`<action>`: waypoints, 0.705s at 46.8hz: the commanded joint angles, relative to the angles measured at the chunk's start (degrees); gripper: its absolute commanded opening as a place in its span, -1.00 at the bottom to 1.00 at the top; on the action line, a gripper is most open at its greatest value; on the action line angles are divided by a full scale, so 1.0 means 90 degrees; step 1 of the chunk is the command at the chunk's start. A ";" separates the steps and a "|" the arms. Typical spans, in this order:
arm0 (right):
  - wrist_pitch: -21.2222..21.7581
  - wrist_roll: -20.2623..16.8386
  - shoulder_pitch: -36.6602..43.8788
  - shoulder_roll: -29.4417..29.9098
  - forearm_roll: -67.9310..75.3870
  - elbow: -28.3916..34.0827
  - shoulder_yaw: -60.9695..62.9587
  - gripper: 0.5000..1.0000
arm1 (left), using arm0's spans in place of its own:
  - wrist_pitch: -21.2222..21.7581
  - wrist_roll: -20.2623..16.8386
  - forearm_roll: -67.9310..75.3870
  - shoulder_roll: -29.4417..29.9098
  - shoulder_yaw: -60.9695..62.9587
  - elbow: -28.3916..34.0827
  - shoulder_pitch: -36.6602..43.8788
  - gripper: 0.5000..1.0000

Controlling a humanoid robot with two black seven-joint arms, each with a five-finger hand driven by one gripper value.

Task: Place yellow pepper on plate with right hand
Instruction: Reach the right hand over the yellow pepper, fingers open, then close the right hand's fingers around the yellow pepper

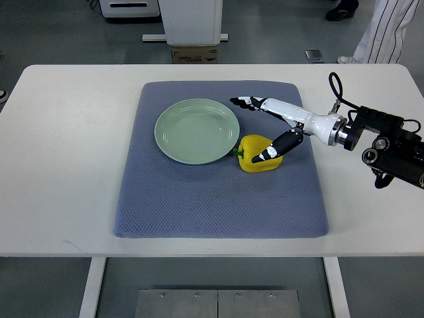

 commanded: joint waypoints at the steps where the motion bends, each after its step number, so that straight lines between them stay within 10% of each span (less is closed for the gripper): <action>1: -0.0018 -0.0008 0.0012 0.0039 -0.0100 -0.0016 -0.0096 0.99 | -0.0003 0.0009 0.0000 0.0000 0.0000 -0.0009 -0.0007 1.00; 33: -0.0477 -0.0076 -0.0037 0.0508 -0.0344 -0.0778 -0.0633 0.92 | -0.0003 0.0009 0.0000 0.0000 0.0000 0.0001 0.0002 1.00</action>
